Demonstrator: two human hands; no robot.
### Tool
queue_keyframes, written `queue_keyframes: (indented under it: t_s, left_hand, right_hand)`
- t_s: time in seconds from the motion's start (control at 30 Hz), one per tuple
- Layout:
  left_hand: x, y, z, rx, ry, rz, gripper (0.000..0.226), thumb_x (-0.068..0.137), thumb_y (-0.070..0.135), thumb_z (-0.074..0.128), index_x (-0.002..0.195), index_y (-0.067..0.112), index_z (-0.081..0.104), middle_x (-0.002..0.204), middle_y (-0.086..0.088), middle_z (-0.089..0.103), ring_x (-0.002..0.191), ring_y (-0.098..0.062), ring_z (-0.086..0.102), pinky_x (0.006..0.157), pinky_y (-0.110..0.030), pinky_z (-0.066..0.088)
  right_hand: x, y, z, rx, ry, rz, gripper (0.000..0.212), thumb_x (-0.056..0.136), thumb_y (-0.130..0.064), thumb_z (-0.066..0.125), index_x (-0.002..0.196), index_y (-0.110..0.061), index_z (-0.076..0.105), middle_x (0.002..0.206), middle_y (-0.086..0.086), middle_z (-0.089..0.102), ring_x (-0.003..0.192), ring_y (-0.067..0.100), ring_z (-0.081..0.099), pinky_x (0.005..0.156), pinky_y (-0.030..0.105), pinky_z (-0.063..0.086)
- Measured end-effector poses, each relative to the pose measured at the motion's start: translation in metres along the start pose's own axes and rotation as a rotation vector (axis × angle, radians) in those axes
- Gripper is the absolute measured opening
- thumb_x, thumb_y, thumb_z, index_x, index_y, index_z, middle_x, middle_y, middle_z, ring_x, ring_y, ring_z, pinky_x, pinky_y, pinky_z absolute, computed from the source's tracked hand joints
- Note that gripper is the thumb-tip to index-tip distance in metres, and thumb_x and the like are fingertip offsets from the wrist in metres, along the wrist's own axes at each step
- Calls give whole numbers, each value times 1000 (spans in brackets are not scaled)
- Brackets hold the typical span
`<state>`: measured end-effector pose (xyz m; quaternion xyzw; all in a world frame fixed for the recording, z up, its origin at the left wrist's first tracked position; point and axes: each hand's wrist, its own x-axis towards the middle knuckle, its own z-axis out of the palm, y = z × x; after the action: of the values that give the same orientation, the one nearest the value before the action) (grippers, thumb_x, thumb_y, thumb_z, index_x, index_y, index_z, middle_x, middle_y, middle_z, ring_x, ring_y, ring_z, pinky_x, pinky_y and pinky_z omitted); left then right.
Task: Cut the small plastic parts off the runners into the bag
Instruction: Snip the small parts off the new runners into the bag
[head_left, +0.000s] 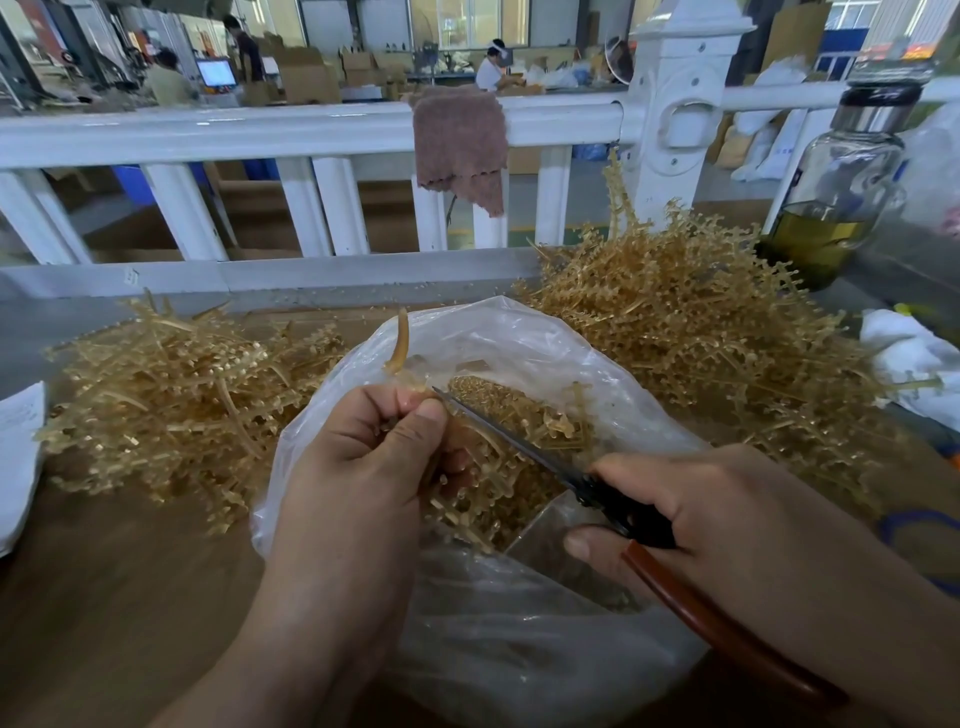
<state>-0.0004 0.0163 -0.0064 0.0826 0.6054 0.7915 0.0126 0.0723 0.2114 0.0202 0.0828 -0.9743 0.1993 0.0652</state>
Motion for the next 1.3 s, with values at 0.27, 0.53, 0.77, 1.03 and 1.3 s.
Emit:
queue_keyframes:
  t_s: [0.27,0.53,0.77,1.03,1.3]
  left_hand:
    - [3,-3,-3,12,0,-45,18,98,8,60,81,12,65,70,-11,65,64,-21,59,59,-32,52]
    - [4,-3,-2,21,-8,-32,23,97,11,61,75,17,66,70,-11,64,65,-22,59,61,-34,52]
    - [2,-1,-2,18,-14,-22,18,97,10,60,79,13,64,71,-12,63,65,-22,58,63,-35,51]
    - [3,-2,-3,-4,-25,-29,14,97,9,59,83,11,63,72,-14,63,65,-24,57,57,-31,49]
    - [4,-3,-4,0,-51,-5,18,97,9,59,81,14,64,72,-14,63,64,-22,58,60,-33,52]
  right_hand:
    - [0,0,-2,10,-42,24,45,78,-73,46,76,-29,52,74,-19,60,64,3,59,55,18,41]
    - [-1,-1,-1,22,-34,5,52,80,-77,44,80,-26,55,71,-8,60,63,9,58,53,17,40]
    - [0,-3,-2,20,-34,21,40,82,-69,46,74,-31,50,71,-12,60,61,6,57,53,15,40]
    - [-1,-3,1,49,-18,5,47,82,-73,45,78,-27,53,71,-12,59,58,6,56,53,14,39]
    - [0,-3,-2,5,-5,27,50,76,-77,41,94,-34,59,77,-17,62,70,2,59,64,20,46]
